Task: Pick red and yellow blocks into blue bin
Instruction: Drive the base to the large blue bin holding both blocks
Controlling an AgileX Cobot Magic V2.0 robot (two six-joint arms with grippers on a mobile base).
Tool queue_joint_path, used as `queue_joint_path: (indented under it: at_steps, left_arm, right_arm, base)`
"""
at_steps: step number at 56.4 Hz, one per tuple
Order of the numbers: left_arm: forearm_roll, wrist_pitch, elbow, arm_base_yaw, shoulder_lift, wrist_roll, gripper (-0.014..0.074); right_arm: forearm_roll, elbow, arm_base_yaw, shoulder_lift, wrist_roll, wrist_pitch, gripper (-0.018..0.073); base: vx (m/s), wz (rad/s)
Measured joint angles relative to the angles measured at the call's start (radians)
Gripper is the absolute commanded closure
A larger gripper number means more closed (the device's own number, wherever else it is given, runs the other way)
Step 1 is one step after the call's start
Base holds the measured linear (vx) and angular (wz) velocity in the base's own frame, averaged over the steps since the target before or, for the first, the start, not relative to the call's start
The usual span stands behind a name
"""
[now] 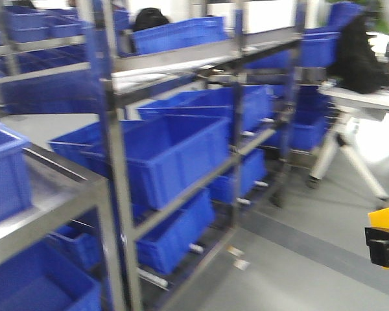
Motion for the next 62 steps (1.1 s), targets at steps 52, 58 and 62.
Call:
queue_joint_path:
  at_steps: [52,58,62]
  left_arm:
    - [0.002,0.0,0.0,0.0,0.002,0.0,0.0596]
    - [0.002,0.0,0.0,0.0,0.002,0.0,0.0596]
    - [0.002,0.0,0.0,0.0,0.002,0.0,0.0596]
  right_arm:
    - [0.004,0.0,0.0,0.001,0.0,-0.001,0.0569]
    - [0.004,0.0,0.0,0.001,0.0,-0.001,0.0569]
    - [0.004,0.0,0.0,0.001,0.0,-0.001,0.0569]
  base:
    - [0.28,0.67]
    - [0.08,0.31]
    - [0.04,0.17]
